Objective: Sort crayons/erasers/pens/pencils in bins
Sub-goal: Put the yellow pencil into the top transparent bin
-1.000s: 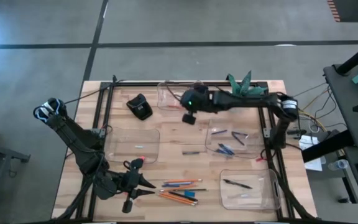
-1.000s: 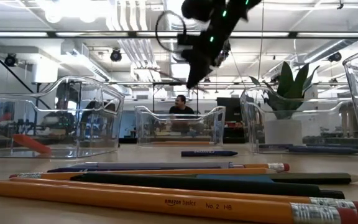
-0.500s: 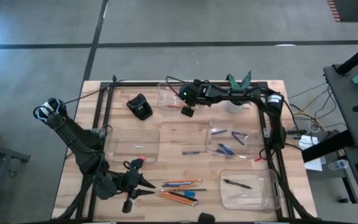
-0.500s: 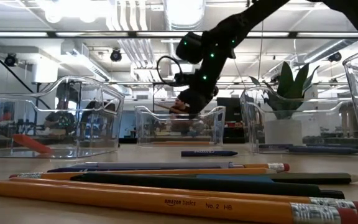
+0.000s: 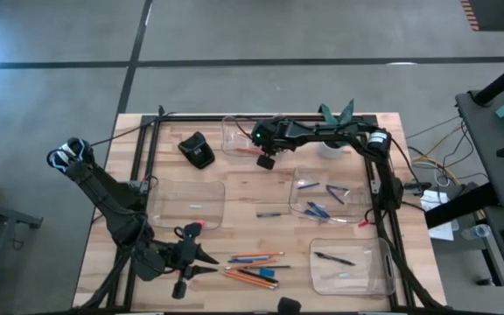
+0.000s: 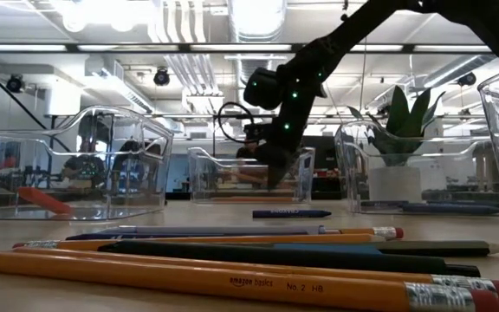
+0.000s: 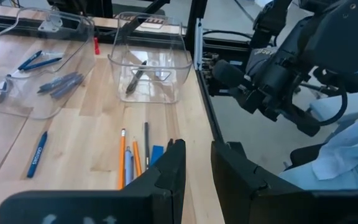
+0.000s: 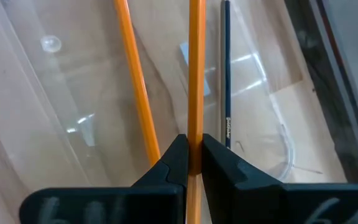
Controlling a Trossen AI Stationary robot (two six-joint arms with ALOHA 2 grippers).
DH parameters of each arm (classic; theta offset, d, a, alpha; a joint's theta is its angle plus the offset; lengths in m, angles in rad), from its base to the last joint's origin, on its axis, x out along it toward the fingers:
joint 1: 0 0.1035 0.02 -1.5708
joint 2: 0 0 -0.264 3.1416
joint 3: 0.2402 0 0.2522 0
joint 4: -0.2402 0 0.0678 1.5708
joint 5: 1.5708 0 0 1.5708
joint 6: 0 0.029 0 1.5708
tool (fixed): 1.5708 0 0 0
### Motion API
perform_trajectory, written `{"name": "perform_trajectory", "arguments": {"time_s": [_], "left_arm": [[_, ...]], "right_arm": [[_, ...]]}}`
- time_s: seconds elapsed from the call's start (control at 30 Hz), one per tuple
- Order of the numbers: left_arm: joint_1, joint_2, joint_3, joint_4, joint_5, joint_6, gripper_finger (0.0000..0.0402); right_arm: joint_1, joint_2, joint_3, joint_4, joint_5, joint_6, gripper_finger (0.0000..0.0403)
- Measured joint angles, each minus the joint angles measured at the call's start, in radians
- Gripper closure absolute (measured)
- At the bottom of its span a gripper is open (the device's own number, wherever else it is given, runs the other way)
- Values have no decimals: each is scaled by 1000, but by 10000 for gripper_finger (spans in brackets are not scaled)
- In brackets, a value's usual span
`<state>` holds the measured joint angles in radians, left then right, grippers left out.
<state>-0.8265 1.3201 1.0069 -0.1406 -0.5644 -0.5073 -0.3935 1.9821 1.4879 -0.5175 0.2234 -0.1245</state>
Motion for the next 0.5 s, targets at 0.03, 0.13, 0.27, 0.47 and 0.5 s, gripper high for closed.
{"name": "perform_trajectory", "arguments": {"time_s": [0.03, 0.13, 0.27, 0.47, 0.5], "left_arm": [[0, 0, 0, -1, 0, 0, 340], [0, 0, 0, 0, 0, 0, 340], [0, 0, 0, -2, 0, 0, 340], [0, 0, 0, -5, 0, -1, 340], [0, 0, 0, -5, 0, -1, 340]], "right_arm": [[0, 3, 0, 2, 0, -1, 383], [-1, 4, 0, 3, -3, -3, 383], [-2, -8, -2, 6, 3, -2, 379], [-5, -18, 9, 18, 5, 0, 343], [-5, -19, 12, 19, 5, 0, 336]]}}
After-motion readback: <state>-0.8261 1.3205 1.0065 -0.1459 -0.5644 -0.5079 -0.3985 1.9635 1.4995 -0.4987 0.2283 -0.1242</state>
